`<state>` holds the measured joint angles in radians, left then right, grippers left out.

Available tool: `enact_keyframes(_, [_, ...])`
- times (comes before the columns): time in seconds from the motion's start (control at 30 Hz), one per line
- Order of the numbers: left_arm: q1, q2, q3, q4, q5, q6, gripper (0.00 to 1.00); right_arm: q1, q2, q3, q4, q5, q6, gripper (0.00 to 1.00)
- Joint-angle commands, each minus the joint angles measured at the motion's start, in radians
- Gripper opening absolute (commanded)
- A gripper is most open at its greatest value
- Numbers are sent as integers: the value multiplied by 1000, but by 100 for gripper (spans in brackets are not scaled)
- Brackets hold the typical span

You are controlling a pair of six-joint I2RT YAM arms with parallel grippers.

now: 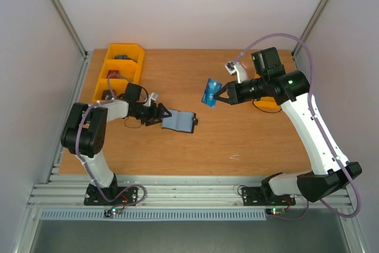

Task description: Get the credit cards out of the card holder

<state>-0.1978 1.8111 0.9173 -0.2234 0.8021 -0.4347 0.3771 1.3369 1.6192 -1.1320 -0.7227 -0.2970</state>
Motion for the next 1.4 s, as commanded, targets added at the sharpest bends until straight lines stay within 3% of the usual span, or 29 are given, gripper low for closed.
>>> enact_keyframes(0.0, [8,-93,21,-97,-75,88,78,10,33,78,-137,37,-61,1])
enact_keyframes(0.27, [8,-310,245,-373,13,314,78,43,49,155,-202,4,-190,1])
enact_keyframes(0.5, [-17,-361,709,-978,155,732,76,182,9,157,-145,165,-326,1])
enact_keyframes(0.63, [-134,-401,906,-1236,115,1032,76,291,37,182,-127,272,-404,1])
enact_keyframes(0.73, [-230,-415,969,-1277,41,1072,76,365,52,187,-87,287,-452,1])
enact_keyframes(0.93, [-284,-405,992,-1312,-41,1119,70,455,93,239,-71,301,-497,1])
enact_keyframes(1.13, [-323,-381,1038,-1277,-13,1070,62,517,129,273,-93,331,-505,1])
enact_keyframes(1.23, [-329,-370,1061,-1272,26,1042,52,528,136,280,-93,333,-497,1])
enact_keyframes(1.37, [-339,-374,1056,-1317,75,1068,23,531,135,288,-87,325,-485,1])
